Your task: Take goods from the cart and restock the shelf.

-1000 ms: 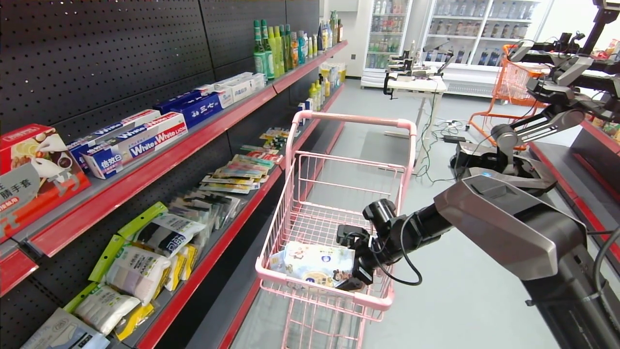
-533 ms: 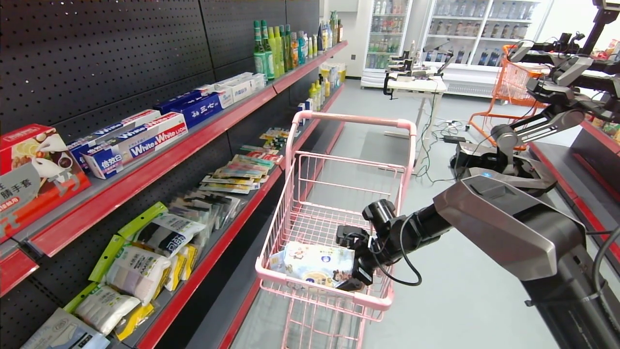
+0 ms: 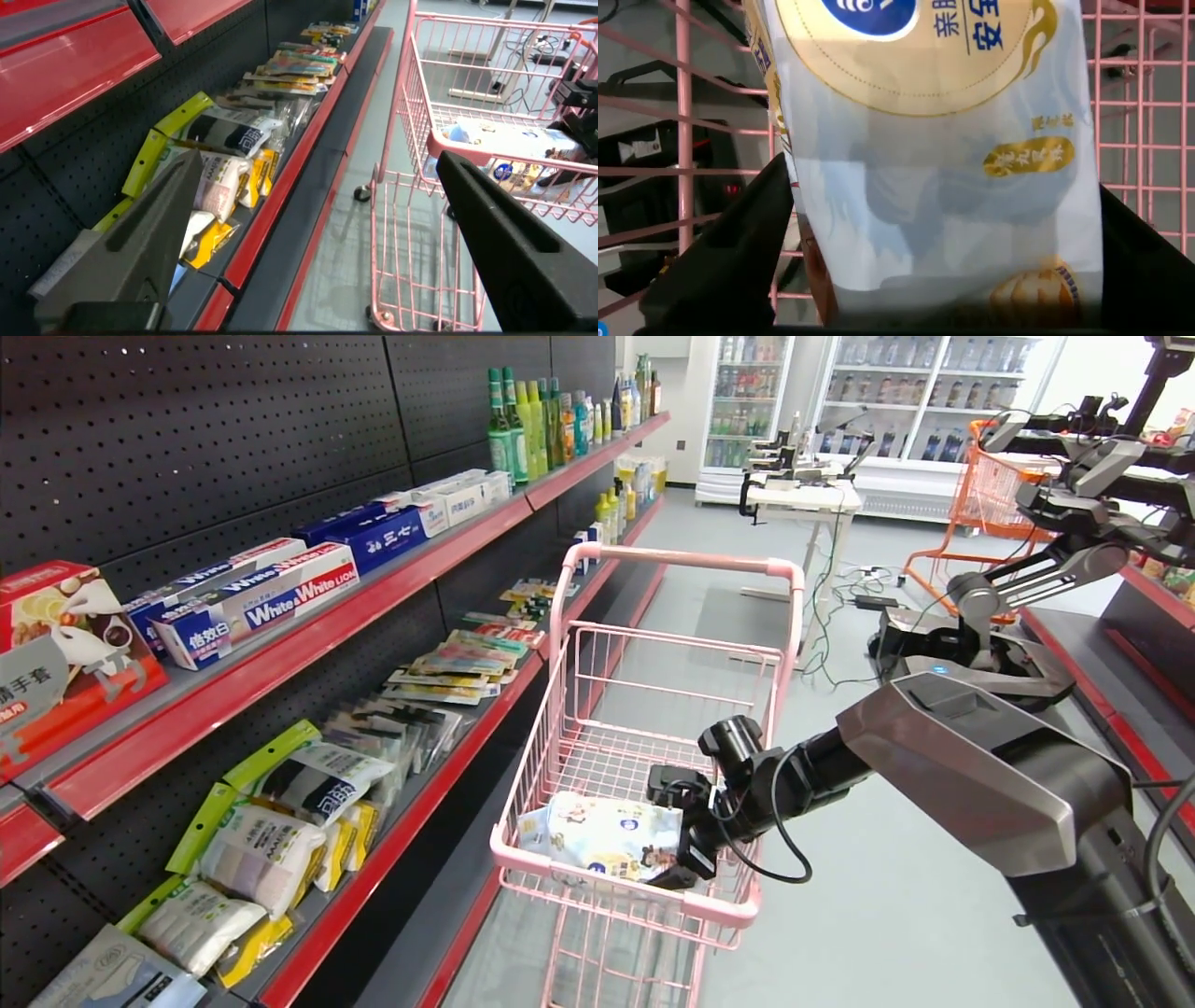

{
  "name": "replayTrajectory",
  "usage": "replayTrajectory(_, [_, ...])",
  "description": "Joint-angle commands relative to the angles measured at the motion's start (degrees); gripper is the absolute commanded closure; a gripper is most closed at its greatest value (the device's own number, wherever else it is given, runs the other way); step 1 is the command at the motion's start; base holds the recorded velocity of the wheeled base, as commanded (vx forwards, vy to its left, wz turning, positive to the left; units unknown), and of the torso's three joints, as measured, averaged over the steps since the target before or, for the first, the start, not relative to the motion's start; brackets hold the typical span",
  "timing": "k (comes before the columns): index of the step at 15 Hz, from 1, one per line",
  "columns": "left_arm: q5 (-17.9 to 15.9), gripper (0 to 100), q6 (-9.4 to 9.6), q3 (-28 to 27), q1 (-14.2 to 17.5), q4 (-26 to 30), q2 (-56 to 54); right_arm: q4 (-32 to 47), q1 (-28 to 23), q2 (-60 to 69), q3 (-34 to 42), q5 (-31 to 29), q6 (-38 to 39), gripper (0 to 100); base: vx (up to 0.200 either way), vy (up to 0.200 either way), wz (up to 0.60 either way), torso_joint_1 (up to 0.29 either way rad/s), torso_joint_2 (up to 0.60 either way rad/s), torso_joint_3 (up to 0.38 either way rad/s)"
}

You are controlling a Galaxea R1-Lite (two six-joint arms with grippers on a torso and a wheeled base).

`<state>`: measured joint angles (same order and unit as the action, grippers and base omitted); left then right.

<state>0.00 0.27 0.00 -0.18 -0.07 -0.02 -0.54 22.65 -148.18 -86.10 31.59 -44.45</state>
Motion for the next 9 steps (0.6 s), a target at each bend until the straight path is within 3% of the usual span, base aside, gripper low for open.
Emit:
replayTrajectory(1, [0.0,0,0.00,0.0,0.0,0.0,0.0,-0.8,0.0,0.0,-0.2,0.1,0.1,0,0.000,0.000,0.00,0.000,0.00,0.000])
replayTrajectory(8, [0.0,0,0.00,0.0,0.0,0.0,0.0,-2.8,1.2,-0.8,-0.2,-1.1,0.2,0,0.000,0.000,0.00,0.000,0.00,0.000])
replayTrajectory(9, [0.0,0,0.00,0.0,0.0,0.0,0.0,-2.7,1.0,-0.9,0.5,-1.2,0.0,100,0.000,0.000,0.00,0.000,0.00,0.000])
